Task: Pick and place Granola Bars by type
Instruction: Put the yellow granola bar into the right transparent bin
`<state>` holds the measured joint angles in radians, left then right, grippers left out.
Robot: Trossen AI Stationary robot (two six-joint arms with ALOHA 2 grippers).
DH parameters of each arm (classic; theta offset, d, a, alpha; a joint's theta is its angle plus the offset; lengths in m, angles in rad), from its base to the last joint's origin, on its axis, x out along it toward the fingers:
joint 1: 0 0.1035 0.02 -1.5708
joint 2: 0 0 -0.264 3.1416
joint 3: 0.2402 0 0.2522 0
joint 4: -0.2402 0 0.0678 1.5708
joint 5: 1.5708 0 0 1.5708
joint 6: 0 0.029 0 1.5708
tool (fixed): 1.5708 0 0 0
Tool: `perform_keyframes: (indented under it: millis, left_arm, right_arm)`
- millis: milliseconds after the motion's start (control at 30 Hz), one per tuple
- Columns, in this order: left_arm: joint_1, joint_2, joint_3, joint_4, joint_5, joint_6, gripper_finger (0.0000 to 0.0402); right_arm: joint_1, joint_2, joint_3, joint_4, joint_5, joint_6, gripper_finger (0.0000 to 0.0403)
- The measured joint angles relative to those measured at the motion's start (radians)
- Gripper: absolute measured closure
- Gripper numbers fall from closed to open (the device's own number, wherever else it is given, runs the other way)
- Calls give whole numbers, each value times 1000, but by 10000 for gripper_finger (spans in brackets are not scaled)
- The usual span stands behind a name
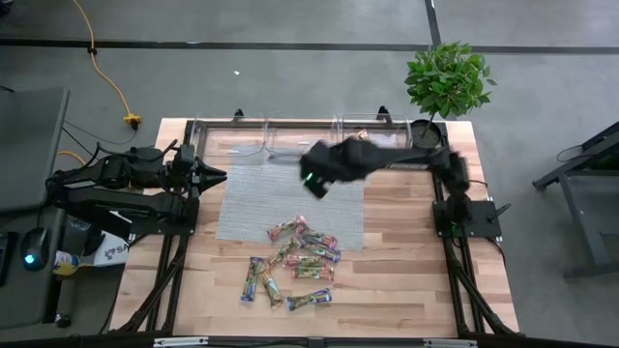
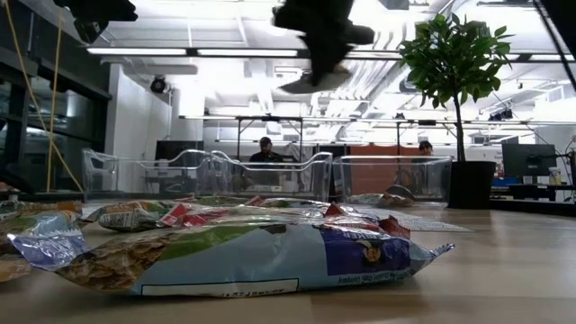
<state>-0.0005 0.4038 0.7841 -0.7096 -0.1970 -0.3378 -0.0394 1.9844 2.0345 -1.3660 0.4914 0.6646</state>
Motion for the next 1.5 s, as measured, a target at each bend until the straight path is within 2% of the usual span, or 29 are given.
perform_keyframes:
  millis: [233, 367, 567, 733, 1000, 1300, 1500]
  left_arm:
    - [0, 0, 0, 0, 0, 0, 336]
    - [0, 0, 0, 0, 0, 0, 336]
    - [0, 0, 0, 0, 0, 0, 336]
    - [0, 0, 0, -4, -1, 0, 336]
    - [0, 0, 0, -4, 0, -7, 336]
    - [0, 0, 0, -4, 0, -7, 336]
    - [0, 0, 0, -4, 0, -8, 336]
  right_arm:
    - [-217, -233, -275, 39, 12, 2, 351]
    - [-343, -333, -446, 144, -58, -45, 351]
    - [-494, -391, -683, 353, -185, -87, 351]
    - [-578, -392, -810, 540, -254, -114, 352]
    - [-655, -391, -845, 675, -286, -145, 341]
    - [-675, -391, -824, 678, -343, -187, 282]
    - [-640, -404, -825, 806, -497, -227, 273]
